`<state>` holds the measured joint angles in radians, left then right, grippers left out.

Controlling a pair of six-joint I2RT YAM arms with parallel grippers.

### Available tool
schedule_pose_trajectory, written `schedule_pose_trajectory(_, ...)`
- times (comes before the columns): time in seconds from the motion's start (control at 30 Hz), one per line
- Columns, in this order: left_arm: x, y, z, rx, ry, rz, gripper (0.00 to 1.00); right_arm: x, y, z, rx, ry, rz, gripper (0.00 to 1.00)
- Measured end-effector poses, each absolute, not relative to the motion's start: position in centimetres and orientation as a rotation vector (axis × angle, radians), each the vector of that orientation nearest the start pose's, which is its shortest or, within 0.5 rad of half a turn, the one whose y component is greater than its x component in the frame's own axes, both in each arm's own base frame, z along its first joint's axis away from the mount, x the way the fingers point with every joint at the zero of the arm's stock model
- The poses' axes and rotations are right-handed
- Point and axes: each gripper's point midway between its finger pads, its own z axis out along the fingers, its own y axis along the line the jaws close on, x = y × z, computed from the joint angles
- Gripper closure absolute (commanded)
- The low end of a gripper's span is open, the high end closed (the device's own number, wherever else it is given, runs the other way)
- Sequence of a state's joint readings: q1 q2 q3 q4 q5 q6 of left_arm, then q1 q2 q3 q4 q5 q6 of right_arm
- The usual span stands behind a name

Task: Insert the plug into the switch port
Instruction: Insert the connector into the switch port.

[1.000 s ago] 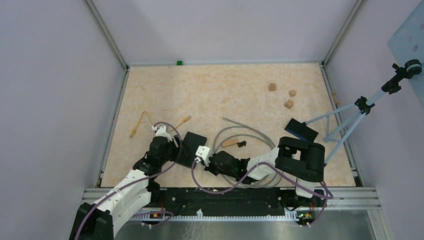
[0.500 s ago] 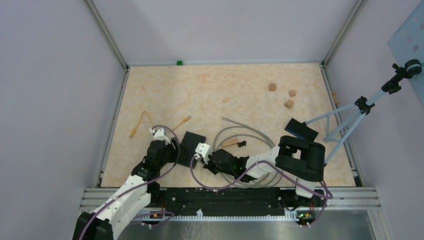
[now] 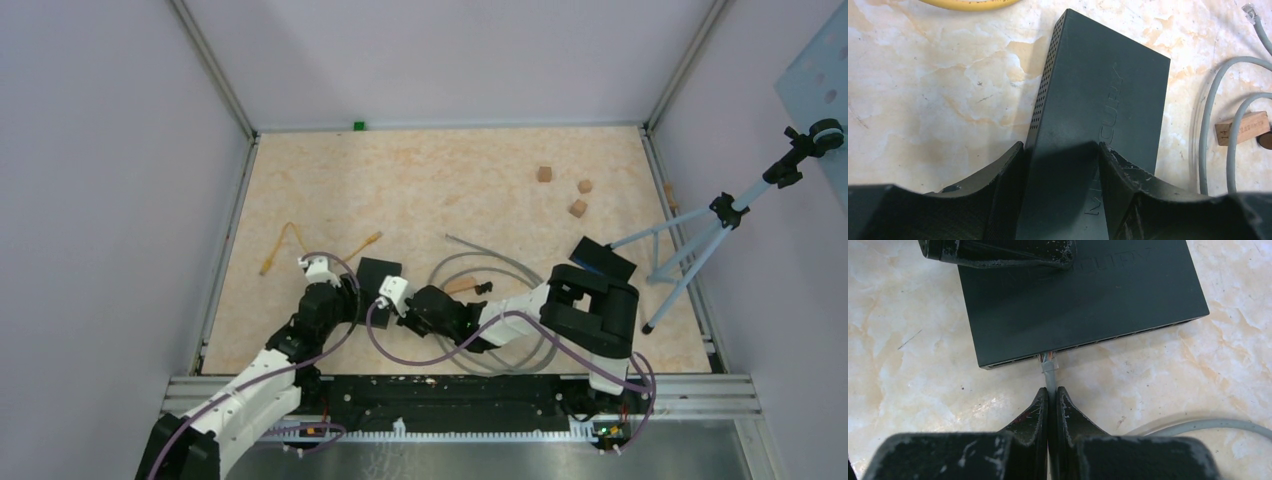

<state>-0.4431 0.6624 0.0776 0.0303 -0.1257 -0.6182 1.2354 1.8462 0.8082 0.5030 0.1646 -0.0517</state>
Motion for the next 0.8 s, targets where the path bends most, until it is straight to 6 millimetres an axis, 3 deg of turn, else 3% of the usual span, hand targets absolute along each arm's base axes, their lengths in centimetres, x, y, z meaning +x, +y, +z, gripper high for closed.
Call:
schedule_pose_trajectory(0.27,22.4,-11.0,3.0,-0.227,2.147,-0.456,0.37,18.2,42.2,2.6,-1.274,1.689,0.529,1.0)
schedule_pose_trajectory(0.57,21.5,-14.3,2.9,-0.066,2.204,-0.601,0.51,16.0,39.2,2.4,-1.327,1.638,0.589,1.0)
schedule_pose_trajectory(0.8,20.5,-16.0,3.0,0.002,2.238,-0.697,0.49,14.8,37.3,2.3,-1.324,1.634,0.614,1.0)
